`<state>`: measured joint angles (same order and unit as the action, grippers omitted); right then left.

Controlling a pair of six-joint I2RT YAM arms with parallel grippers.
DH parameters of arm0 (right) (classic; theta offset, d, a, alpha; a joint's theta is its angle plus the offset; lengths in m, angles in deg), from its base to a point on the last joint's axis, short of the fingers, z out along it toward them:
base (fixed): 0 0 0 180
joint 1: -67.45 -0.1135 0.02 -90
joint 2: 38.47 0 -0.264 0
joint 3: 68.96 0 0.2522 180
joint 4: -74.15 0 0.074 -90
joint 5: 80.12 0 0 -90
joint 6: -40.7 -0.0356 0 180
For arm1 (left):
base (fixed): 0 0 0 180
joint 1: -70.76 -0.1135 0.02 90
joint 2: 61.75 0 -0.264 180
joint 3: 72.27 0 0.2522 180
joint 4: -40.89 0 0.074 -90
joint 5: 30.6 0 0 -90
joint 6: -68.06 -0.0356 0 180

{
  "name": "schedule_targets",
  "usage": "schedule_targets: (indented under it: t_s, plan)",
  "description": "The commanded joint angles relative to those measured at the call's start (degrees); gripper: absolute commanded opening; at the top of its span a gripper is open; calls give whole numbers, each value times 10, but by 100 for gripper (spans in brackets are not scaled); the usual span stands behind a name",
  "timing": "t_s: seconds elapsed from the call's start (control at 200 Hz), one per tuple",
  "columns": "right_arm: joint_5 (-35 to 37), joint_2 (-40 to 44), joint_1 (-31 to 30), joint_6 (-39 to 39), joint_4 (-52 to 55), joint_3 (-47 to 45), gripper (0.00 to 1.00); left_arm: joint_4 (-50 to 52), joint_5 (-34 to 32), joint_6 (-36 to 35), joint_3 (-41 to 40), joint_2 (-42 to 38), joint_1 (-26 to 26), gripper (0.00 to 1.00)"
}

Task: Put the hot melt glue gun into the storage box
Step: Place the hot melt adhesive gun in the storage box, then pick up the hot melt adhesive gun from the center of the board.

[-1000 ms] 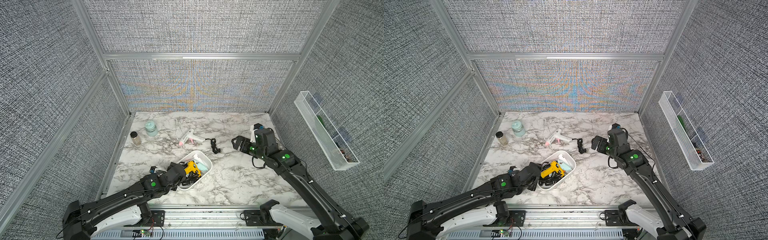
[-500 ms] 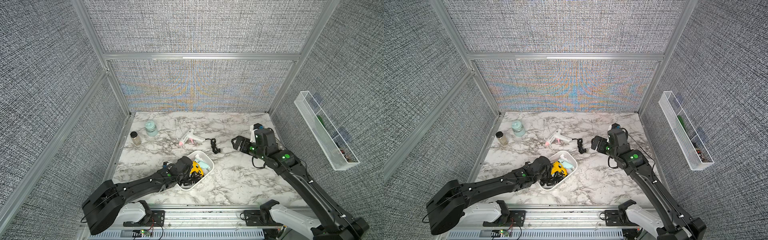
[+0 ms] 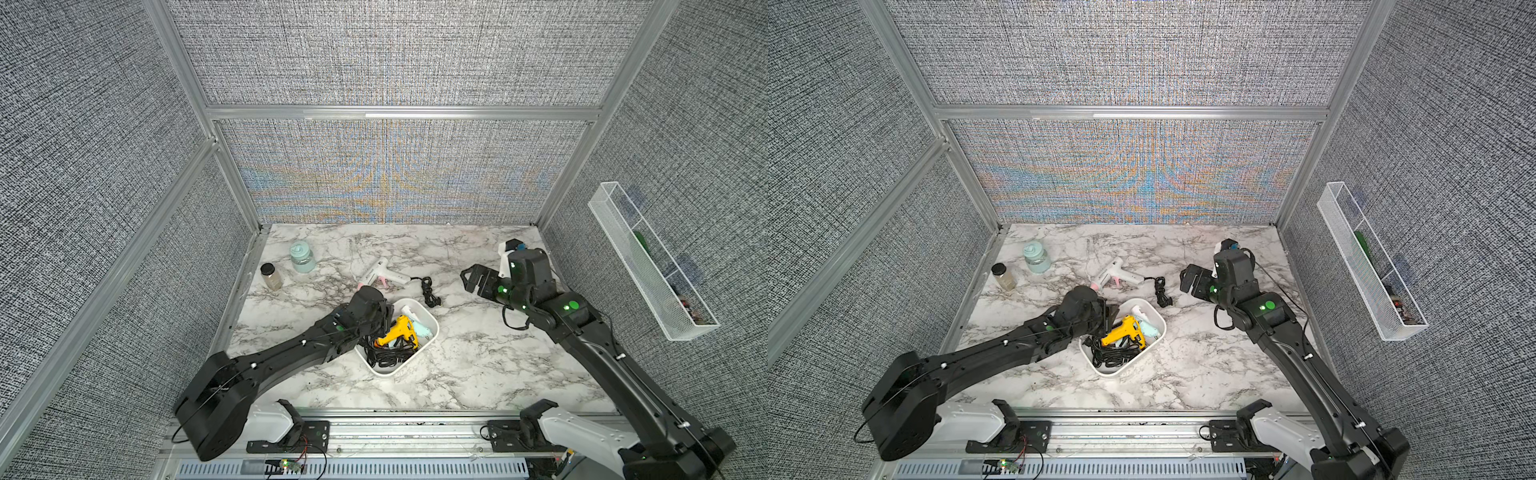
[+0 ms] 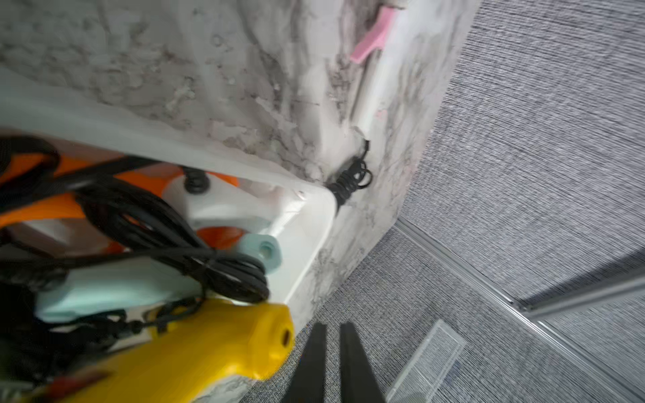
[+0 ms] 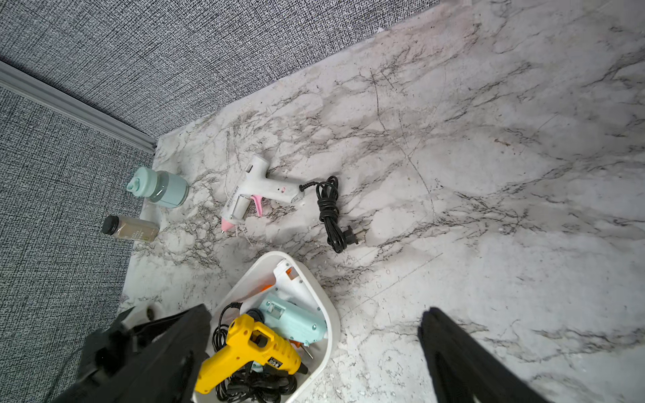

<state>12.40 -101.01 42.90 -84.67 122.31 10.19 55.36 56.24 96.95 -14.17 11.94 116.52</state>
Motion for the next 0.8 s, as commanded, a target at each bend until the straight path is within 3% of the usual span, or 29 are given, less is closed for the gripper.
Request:
schedule_targets:
  t_s: [0.0,0.1,0.275,0.516,0.676,0.796]
  plan:
    - [-5,-40,-9,35,-13,32,99,115,-29,-40,18,-56,-15,41]
    - [-5,-122,-23,80,-1,91,99,180,-51,-62,24,-117,-30,49]
    - [31,-333,-77,219,41,260,99,293,-98,-85,20,-244,-70,49]
    - [96,-609,-147,427,100,509,99,413,-88,-104,-3,-385,-149,54]
    - [89,-691,-161,513,98,569,99,445,-69,-107,-20,-424,-166,61]
    - [66,-704,-152,544,58,546,99,444,-55,-109,-33,-429,-168,68]
